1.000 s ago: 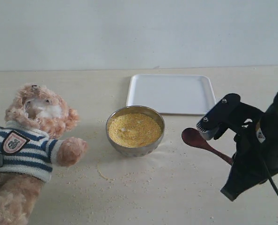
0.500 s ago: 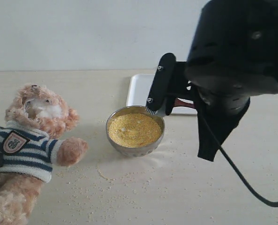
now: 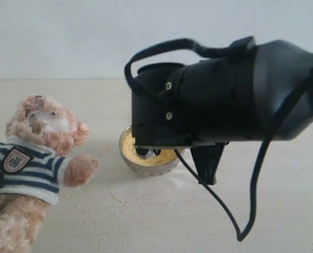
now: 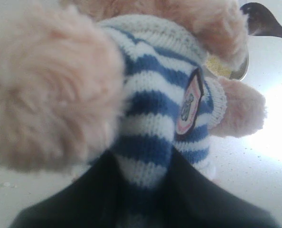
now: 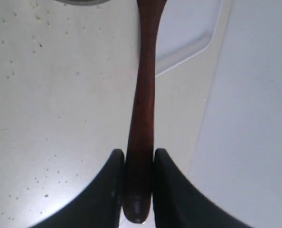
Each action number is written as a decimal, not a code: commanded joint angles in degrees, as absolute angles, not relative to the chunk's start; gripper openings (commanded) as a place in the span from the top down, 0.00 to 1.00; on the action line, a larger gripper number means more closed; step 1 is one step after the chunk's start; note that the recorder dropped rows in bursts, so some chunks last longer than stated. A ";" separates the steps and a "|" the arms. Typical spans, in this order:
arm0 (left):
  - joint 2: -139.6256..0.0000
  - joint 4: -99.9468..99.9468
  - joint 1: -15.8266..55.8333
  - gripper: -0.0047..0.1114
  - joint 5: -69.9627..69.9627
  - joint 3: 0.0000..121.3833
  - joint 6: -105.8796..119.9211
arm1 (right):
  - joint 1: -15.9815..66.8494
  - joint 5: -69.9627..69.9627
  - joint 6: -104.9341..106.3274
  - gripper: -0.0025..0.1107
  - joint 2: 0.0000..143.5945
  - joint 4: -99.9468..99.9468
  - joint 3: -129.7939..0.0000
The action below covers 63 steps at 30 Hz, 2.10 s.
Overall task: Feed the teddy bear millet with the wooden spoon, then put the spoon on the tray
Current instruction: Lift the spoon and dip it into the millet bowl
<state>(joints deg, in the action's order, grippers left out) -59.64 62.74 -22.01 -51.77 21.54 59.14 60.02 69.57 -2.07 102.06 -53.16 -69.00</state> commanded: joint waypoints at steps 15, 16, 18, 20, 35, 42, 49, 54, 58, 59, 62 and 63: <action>-59.18 63.56 -22.15 0.92 -52.09 21.44 59.50 | 61.31 69.96 1.44 0.85 106.90 -59.35 -69.51; -59.18 63.56 -22.15 0.92 -52.09 21.44 59.50 | 61.31 69.96 2.06 0.85 107.18 -59.35 -69.51; -59.18 63.56 -22.15 0.92 -52.09 21.44 59.50 | 61.31 69.96 2.50 0.85 107.61 -59.35 -69.51; -59.18 63.56 -22.15 0.92 -52.09 21.44 59.50 | 61.31 69.96 2.65 0.85 107.98 -59.50 -69.51; -59.18 63.56 -22.15 0.92 -52.09 21.44 59.50 | 62.28 68.44 4.89 0.85 108.79 -56.62 -69.51; -59.18 63.56 -22.15 0.92 -52.09 21.44 59.50 | 62.28 66.45 5.06 0.85 108.79 -52.59 -69.64; -59.18 63.56 -22.15 0.92 -52.09 21.44 59.50 | 62.28 64.69 3.74 0.85 108.79 -49.13 -72.02; -59.18 63.56 -22.15 0.92 -52.09 21.44 59.50 | 61.26 64.05 1.47 0.85 108.79 -45.08 -72.25; -59.18 63.56 -22.15 0.92 -51.97 21.44 59.50 | 60.26 63.21 1.34 0.85 108.79 -41.56 -72.25; -59.18 63.56 -22.15 0.92 -51.97 21.44 59.50 | 59.96 63.21 0.83 0.85 108.68 -41.42 -72.25; -59.18 63.56 -22.15 0.92 -51.97 21.44 59.50 | 59.61 63.32 0.00 0.85 108.68 -41.31 -72.25; -59.18 63.56 -22.15 0.92 -51.97 21.44 59.50 | 59.50 63.32 0.00 0.85 108.68 -41.31 -72.25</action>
